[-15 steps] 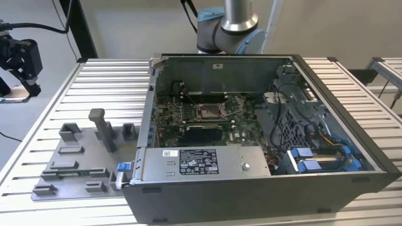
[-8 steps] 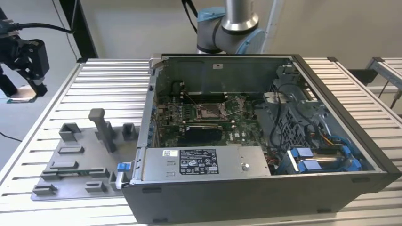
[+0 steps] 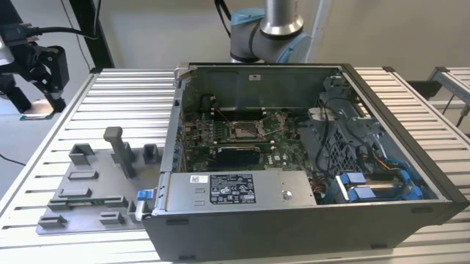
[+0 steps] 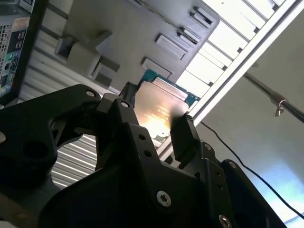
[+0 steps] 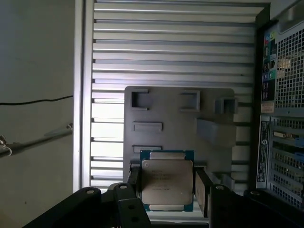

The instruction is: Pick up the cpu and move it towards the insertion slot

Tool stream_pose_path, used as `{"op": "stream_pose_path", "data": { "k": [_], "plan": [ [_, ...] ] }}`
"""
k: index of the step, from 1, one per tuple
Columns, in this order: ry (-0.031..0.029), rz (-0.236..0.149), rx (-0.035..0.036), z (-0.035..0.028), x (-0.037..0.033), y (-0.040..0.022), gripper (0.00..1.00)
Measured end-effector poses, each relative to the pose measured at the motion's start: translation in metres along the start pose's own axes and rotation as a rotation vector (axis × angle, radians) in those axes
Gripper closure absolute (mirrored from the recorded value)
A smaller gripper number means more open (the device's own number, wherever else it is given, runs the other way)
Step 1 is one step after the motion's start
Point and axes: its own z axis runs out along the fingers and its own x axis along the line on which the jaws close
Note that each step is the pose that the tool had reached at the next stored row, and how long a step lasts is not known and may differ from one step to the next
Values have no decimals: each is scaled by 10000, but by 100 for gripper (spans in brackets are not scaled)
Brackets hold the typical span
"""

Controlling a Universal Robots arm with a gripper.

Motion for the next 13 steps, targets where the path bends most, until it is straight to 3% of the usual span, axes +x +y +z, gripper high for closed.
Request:
{"op": "stream_pose_path", "data": {
  "k": [13],
  "plan": [
    [0, 0, 0, 2, -329, -3, 100]
  ]
}}
